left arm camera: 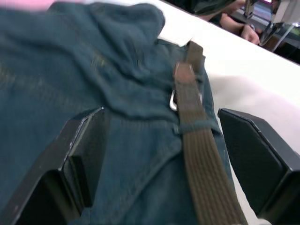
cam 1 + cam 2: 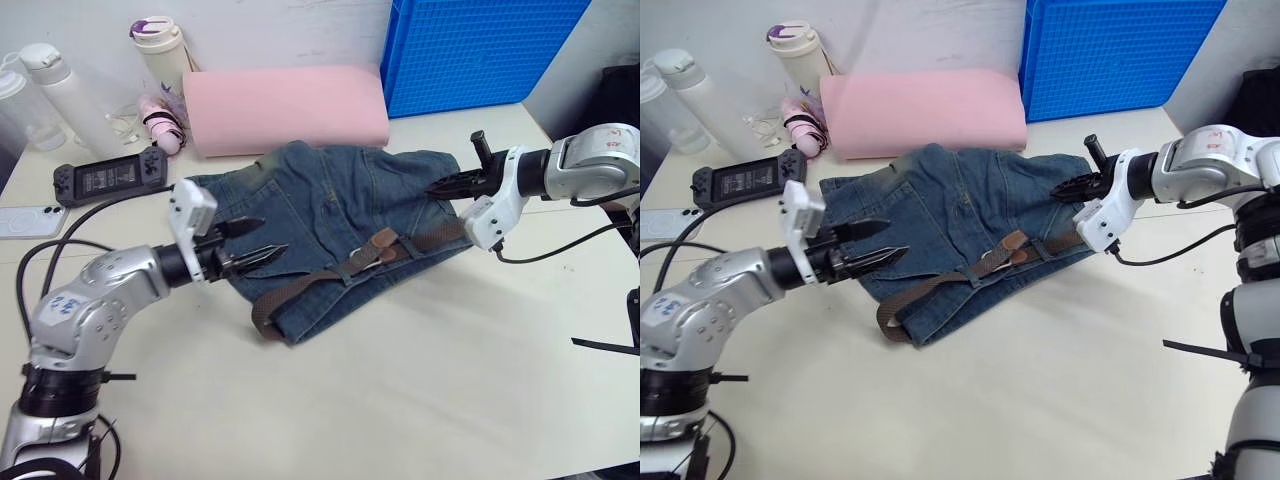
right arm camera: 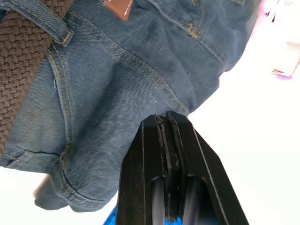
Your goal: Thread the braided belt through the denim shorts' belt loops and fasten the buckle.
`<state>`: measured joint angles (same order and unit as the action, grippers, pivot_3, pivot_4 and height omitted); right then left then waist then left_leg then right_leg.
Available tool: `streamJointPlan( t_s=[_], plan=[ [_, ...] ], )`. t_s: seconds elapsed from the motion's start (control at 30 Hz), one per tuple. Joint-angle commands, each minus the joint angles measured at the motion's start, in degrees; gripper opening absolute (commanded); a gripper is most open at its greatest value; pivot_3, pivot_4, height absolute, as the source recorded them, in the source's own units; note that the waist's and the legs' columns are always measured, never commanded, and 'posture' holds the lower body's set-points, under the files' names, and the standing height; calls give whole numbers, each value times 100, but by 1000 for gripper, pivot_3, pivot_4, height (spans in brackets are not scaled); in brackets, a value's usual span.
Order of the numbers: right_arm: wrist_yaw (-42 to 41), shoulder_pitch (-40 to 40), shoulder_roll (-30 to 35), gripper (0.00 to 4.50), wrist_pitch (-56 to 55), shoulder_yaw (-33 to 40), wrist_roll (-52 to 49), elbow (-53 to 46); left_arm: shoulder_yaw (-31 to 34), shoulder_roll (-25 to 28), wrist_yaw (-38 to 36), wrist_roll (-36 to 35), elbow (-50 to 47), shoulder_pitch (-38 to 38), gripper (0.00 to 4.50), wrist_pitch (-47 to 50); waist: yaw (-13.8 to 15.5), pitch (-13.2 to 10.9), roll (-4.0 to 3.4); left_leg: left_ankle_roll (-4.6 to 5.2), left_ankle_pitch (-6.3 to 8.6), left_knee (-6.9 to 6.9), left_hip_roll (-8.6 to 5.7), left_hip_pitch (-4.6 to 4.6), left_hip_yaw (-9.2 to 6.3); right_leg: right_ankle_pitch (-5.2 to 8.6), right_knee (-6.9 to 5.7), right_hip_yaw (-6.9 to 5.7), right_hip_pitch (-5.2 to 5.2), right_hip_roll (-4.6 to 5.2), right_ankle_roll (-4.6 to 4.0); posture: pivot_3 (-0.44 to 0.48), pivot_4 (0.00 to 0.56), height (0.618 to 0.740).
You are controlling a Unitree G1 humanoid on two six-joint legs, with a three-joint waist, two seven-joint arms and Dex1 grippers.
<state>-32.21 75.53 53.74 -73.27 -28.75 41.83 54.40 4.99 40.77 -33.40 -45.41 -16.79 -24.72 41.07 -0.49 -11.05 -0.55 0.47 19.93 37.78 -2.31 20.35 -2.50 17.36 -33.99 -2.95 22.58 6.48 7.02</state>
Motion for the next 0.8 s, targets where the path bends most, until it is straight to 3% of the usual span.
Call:
streamJointPlan(
  t_s=[0.03,0.07,0.13,0.3,0.57,0.73,0.8],
  plan=[
    [-1737,-942,-129,0,1538,504,-2587,-614,-16,-277,-32,208,-29,-489,4019,-276,-1,3,6,0,0,0,4,0,-1,0,4,-4,-3,-2,0,0,150,740],
    [-2148,-1378,-171,515,2215,626,-3346,-1152,-33,-300,-87,235,-34,-556,4055,-275,4,4,7,0,0,6,11,0,-5,0,7,-6,-11,-3,0,0,150,740],
    [-2499,-1960,-163,918,2990,797,-3970,-2022,-66,-279,-215,293,-23,-608,4055,-259,26,4,6,0,0,17,15,2,-10,-1,5,-6,-16,4,2,0,150,740],
    [-1690,-2797,-124,3095,2954,932,-2648,-2943,-108,-117,-474,327,6,-601,4055,62,32,-6,-11,2,0,29,6,6,-7,-7,-17,-10,-2,5,5,0,150,740],
    [-44,-2712,-356,3095,2348,868,-966,-2626,54,-33,-486,386,-3,-553,4055,270,43,-5,-10,4,-2,36,-4,3,-7,-9,-30,-4,0,6,3,0,150,740],
    [541,-2467,-544,3095,2112,746,-454,-2347,53,-61,-458,463,-52,-504,4055,312,26,-5,-9,3,-2,32,0,3,-6,-9,-28,-4,2,1,3,0,150,740],
    [684,-2427,-564,2597,2032,730,-369,-2310,55,-67,-450,490,-70,-480,4055,322,25,-5,-9,3,-2,33,1,3,-5,-9,-28,-4,2,0,3,0,150,740]
  ],
)
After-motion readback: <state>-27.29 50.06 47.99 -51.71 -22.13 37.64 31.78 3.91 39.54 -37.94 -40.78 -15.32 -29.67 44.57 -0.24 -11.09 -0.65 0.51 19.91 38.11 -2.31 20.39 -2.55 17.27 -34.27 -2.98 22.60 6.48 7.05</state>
